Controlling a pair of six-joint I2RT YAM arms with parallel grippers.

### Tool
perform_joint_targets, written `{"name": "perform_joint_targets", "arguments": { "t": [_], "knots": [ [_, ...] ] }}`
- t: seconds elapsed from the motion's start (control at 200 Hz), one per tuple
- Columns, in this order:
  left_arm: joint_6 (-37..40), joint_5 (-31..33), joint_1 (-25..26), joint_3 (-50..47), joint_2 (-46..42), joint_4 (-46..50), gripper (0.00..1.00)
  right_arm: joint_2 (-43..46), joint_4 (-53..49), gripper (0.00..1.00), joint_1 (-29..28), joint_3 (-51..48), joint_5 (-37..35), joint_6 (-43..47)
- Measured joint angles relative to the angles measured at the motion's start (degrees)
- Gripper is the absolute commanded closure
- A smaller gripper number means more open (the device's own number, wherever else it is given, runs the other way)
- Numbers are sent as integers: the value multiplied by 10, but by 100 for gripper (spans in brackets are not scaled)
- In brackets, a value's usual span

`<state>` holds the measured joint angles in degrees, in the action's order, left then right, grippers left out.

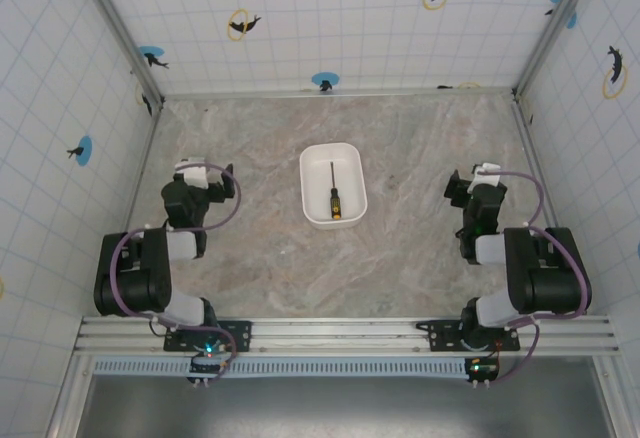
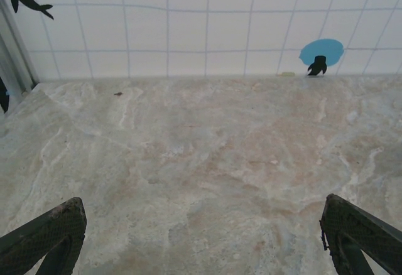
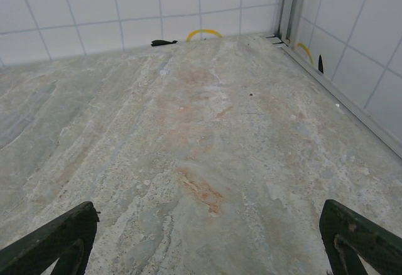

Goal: Put the screwdriver in the bin

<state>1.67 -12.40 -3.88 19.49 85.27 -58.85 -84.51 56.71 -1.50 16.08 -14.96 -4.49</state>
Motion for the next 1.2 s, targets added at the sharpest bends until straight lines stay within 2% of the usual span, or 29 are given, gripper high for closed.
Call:
{"name": "perform_joint_targets", "arguments": {
  "t": [0.1, 0.275, 0.39, 1.201],
  "knots": [
    [-1, 42, 23, -37, 9, -52, 2, 0, 0, 6, 0, 0, 0, 0],
    [-1, 76, 24, -54, 14, -62, 2, 0, 0, 5, 0, 0, 0, 0],
    [-1, 84, 24, -54, 14, -68, 3, 0, 0, 0, 0, 0, 0, 0],
    [-1, 106, 31, -54, 14, -73, 2, 0, 0, 2, -1, 0, -3, 0]
  ]
}}
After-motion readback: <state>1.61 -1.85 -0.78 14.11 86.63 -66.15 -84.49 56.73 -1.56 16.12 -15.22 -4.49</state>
